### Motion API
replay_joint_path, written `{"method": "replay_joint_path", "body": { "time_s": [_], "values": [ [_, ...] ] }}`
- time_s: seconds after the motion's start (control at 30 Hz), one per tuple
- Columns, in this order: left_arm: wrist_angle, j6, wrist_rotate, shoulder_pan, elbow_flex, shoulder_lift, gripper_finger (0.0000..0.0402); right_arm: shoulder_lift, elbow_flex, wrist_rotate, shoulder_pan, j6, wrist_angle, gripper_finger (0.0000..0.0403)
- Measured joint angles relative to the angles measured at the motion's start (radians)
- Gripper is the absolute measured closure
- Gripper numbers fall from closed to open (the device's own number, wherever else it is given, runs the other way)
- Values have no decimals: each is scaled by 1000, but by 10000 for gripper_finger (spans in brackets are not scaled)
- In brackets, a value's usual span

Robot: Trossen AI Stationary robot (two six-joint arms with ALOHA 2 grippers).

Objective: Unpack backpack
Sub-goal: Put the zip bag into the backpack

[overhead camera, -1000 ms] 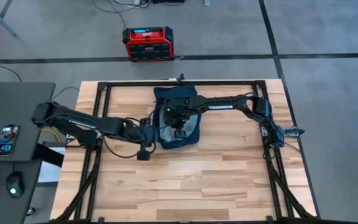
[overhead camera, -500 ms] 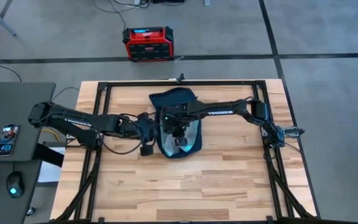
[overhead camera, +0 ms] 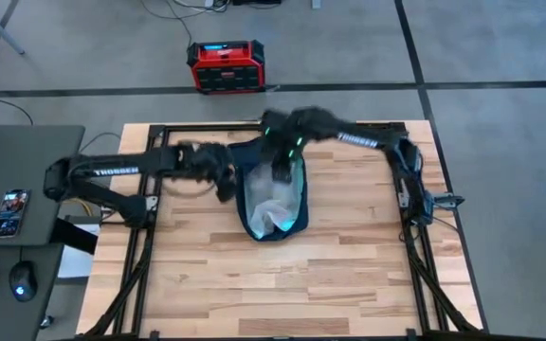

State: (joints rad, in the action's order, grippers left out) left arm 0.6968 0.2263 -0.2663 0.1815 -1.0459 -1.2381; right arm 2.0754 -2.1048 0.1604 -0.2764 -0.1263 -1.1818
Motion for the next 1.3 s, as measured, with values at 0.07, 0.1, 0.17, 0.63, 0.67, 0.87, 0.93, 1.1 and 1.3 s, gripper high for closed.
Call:
{"method": "replay_joint_path", "body": {
  "time_s": [0.07,0.1,0.17,0.63,0.67,0.87,0.93,1.1,1.3],
  "values": [
    [4,-23,51,114,0,0,376,-24,0,2,-79,3,-35,230],
    [-4,-38,78,172,0,0,372,-34,0,3,-124,3,-32,230],
    [-43,-58,143,288,0,-5,362,-46,0,23,-219,4,-18,230],
    [-348,-45,450,645,2,-372,350,120,148,446,-621,179,239,230],
    [-369,-41,450,646,2,-392,350,136,152,465,-614,173,239,230],
    [-448,-27,503,642,2,-450,350,171,152,534,-553,124,237,230],
    [-453,-31,504,631,2,-449,350,171,152,540,-527,118,241,230],
    [-458,-49,505,589,2,-449,350,171,152,549,-465,113,228,230],
    [-411,-78,504,523,2,-431,350,162,152,546,-396,71,190,230]
  ]
}}
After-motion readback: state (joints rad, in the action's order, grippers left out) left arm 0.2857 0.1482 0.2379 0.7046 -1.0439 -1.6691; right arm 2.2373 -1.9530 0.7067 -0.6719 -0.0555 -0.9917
